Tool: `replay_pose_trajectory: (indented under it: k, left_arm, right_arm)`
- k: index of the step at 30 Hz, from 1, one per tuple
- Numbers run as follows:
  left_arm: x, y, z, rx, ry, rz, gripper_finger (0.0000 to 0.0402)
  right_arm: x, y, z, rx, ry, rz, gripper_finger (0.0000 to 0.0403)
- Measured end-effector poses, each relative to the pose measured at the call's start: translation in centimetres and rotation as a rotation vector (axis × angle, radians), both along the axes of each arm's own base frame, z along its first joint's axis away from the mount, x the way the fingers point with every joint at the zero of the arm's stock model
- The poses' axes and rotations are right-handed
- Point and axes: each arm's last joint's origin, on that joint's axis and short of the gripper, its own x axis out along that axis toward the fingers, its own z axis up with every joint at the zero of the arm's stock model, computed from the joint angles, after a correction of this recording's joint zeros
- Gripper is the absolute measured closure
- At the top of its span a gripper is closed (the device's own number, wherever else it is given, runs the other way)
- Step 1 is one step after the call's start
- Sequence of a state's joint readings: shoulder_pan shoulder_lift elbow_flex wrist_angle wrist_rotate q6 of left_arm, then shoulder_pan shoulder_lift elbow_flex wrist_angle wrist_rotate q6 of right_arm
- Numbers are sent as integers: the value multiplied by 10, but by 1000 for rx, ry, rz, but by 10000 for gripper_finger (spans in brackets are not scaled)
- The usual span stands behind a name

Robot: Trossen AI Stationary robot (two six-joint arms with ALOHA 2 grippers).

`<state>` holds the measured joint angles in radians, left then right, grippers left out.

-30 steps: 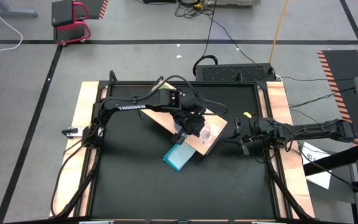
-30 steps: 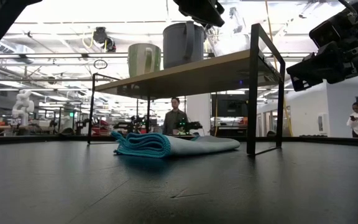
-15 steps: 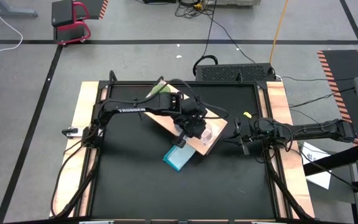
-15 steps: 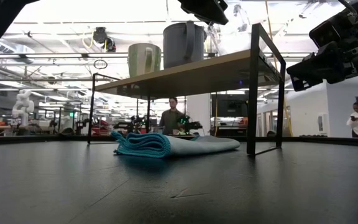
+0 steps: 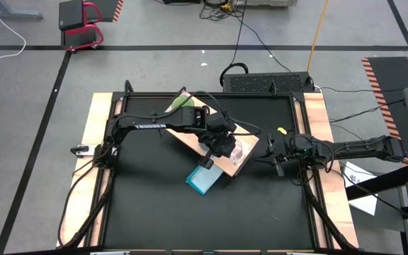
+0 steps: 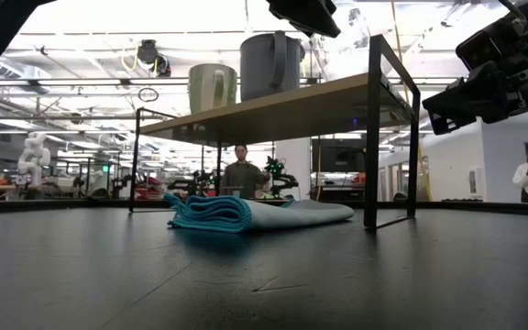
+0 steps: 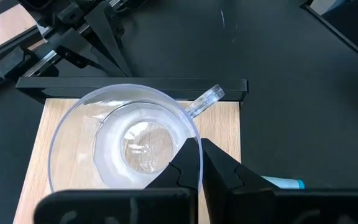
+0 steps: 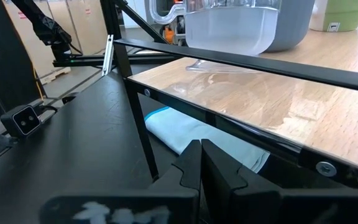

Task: Stack small to large cups/mugs on shelf
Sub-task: Put the transparent mug on the shelf

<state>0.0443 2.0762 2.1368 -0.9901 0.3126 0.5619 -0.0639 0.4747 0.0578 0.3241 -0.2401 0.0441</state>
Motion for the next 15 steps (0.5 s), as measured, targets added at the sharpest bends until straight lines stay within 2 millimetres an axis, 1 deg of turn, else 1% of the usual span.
replay_pose_trajectory:
  k: [5, 15]
  left_arm:
    - [0, 0, 0, -5, 2, 5, 389]
    - [1, 0, -2, -7, 12, 10, 323]
  right_arm:
    - [0, 0, 0, -2, 0, 0, 403]
    - [0, 0, 0, -6, -1, 1, 403]
